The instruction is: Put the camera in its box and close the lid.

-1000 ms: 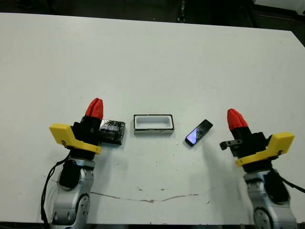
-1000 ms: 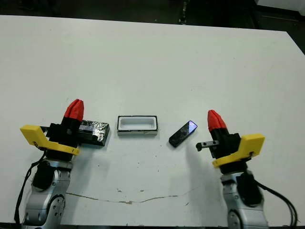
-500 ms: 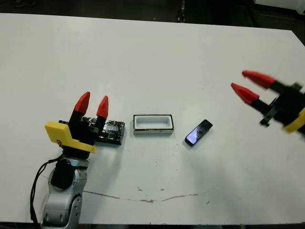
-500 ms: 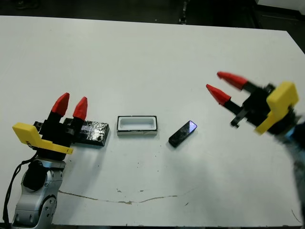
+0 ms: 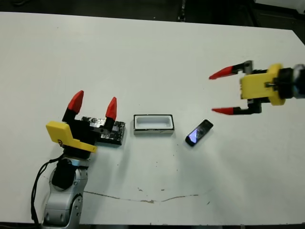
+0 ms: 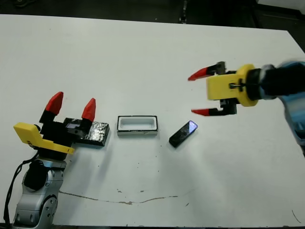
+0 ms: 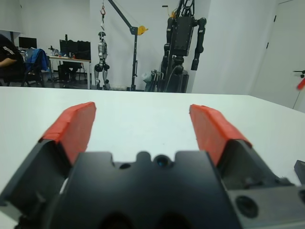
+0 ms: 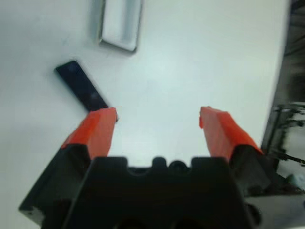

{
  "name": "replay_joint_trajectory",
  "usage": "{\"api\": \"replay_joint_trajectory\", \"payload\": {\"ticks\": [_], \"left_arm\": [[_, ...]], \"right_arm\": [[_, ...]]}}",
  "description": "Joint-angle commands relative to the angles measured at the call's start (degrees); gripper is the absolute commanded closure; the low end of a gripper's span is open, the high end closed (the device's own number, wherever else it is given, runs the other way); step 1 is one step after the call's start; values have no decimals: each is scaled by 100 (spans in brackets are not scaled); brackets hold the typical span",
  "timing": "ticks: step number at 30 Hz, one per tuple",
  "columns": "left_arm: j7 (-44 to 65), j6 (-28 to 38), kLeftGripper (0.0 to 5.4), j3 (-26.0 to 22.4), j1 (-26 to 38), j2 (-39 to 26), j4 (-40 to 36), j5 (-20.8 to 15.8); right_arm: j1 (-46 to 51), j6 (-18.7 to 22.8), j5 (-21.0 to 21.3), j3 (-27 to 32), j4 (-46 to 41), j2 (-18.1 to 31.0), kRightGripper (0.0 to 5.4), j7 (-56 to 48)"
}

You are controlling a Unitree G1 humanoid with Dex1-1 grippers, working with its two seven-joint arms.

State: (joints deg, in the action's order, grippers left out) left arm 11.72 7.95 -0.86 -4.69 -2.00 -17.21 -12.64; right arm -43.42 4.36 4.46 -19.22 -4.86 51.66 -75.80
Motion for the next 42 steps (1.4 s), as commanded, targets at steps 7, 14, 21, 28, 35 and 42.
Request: {"api": "replay_joint_trajectory", "payload": {"ticks": [7, 14, 21, 28, 35, 42], "left_arm": [[-111, -77, 0, 23, -29, 18, -11, 43], [-148, -64, 0, 29, -29, 19, -4, 72], [-137, -30, 0, 34, -73, 62, 23, 38], [-148, -13, 0, 56, -91, 71, 12, 104], [-149, -8, 0, 61, -97, 126, 33, 55], [-165, -7, 0, 61, -97, 126, 33, 87]], "right_arm": [[-463, -500, 745, -782, 428, -332, 1, -597], [-694, -1172, 1119, -1105, 1452, -724, 1, -722], [-695, -1741, 1329, -1193, 2039, -977, 1, -598], [-709, -1922, 1488, -1259, 2191, -1111, 1, -646], [-807, -2068, 1387, -1362, 2645, -1353, 1, -937], [-766, -1893, 1304, -1250, 2746, -1465, 34, -897]]}}
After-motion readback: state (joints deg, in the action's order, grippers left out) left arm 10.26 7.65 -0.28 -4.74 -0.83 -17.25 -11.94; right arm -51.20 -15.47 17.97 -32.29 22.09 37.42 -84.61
